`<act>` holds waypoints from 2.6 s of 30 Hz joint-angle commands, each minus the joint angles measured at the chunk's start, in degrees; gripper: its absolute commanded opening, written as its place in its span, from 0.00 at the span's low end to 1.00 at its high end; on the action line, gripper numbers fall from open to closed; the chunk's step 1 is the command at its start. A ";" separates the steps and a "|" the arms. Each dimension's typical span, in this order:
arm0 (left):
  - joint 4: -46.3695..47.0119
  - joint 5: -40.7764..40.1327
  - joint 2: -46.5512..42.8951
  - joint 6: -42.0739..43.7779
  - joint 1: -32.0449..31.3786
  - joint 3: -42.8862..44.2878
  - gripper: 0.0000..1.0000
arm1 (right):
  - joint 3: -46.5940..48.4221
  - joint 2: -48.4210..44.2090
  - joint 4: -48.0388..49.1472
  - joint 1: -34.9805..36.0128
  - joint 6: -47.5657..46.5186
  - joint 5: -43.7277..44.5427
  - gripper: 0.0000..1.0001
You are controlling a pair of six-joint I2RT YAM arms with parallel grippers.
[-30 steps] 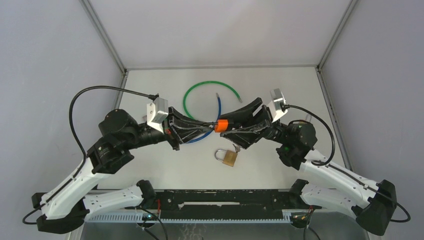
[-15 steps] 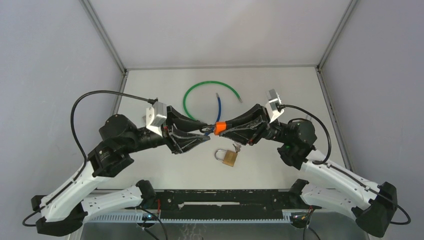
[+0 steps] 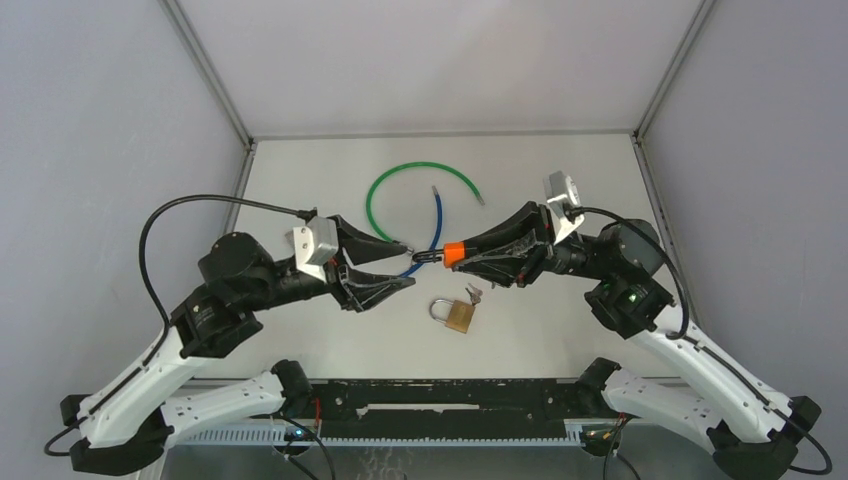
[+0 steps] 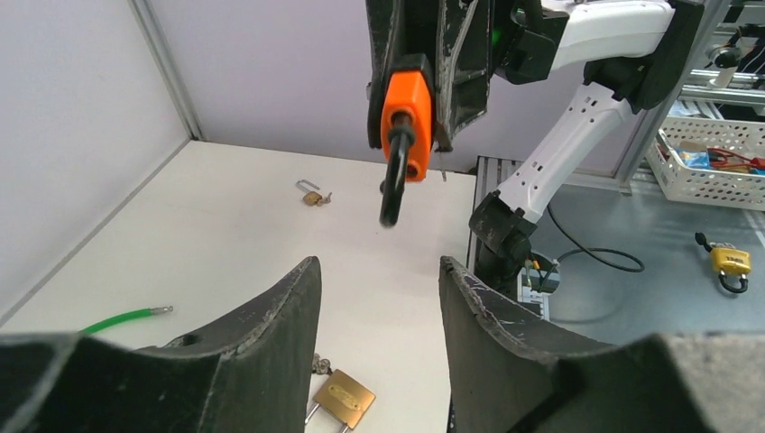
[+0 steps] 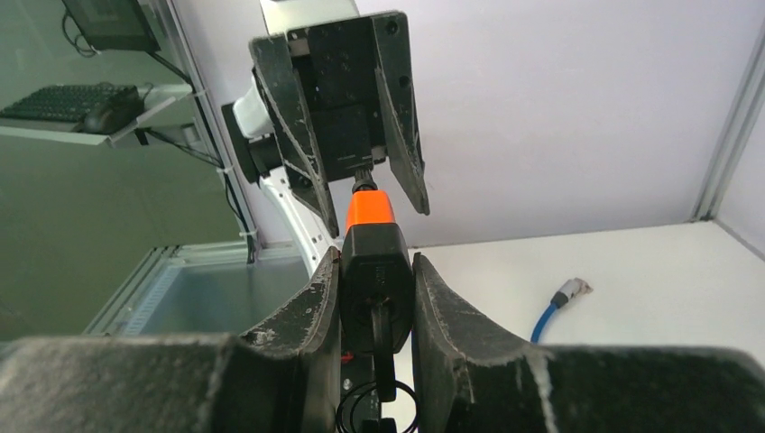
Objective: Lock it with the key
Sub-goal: Lock the lock.
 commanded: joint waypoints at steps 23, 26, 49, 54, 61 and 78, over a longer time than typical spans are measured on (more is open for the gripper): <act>7.50 5.24 3.98 -7.28 -1.21 -1.24 0.00 | 2.90 0.51 -1.32 2.62 -3.69 1.83 0.00; 10.89 4.96 4.43 -9.87 -1.59 -2.92 0.00 | 2.89 1.33 0.22 3.31 -3.70 2.58 0.00; 23.21 -2.80 12.11 -19.06 -6.22 -1.23 0.00 | -0.56 5.05 5.24 3.70 0.23 9.40 0.00; 20.86 -5.20 14.78 -19.89 -6.22 2.71 0.00 | -2.32 5.90 6.41 3.92 0.21 11.36 0.00; 15.50 -3.94 18.64 -15.90 -5.36 12.49 0.00 | -7.36 7.47 10.30 3.66 0.47 14.28 0.00; 2.53 3.70 23.44 -6.73 -14.29 17.64 0.00 | -3.87 16.42 20.39 4.96 -0.79 12.24 0.00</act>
